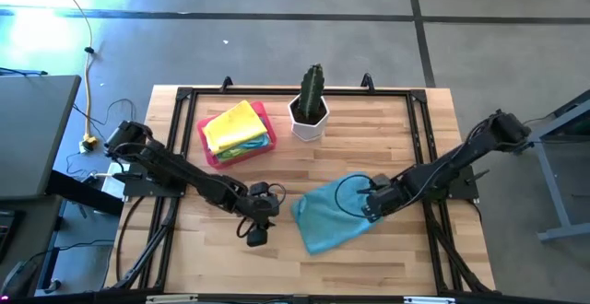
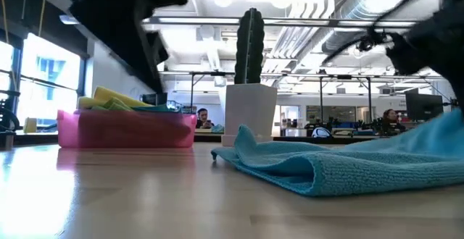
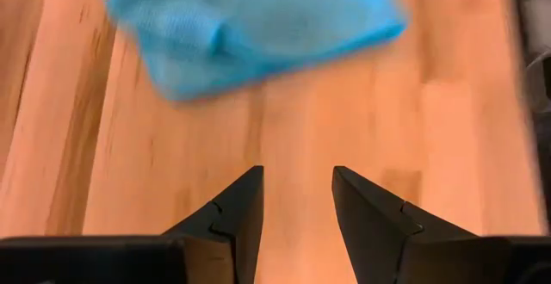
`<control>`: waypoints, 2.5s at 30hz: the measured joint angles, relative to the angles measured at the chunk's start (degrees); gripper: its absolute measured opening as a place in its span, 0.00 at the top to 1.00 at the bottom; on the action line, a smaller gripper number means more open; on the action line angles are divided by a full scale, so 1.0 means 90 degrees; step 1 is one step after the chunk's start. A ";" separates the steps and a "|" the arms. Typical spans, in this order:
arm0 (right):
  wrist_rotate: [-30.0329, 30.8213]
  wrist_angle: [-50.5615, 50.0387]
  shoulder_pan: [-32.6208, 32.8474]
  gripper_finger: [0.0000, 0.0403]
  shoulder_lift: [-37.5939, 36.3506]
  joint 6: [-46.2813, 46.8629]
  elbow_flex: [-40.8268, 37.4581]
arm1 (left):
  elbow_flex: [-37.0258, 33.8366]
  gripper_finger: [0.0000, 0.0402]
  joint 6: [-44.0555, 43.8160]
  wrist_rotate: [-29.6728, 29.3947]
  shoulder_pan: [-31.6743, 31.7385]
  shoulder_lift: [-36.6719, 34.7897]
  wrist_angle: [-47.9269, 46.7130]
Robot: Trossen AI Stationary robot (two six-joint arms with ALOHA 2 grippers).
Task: Fold microfiber towels
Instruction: Fold the blue microfiber cloth, then put the folded blue microfiber cloth into the transparent pink bin
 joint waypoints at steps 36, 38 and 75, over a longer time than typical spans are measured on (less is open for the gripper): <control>-0.0499 -0.1405 -0.0267 1.00 0.5423 -0.2732 0.6973 | 0.0007 0.67 0.0177 -0.1330 -0.1206 -0.2073 -0.1935; -0.0520 -0.1386 -0.0231 1.00 0.5508 -0.2728 0.6987 | 0.0019 0.67 0.0090 -0.1366 -0.1302 -0.2086 -0.1841; 0.1738 -0.1477 0.1335 0.62 0.5479 -0.6357 0.7065 | 0.0012 0.67 0.0619 -0.1802 -0.2004 -0.0745 0.0375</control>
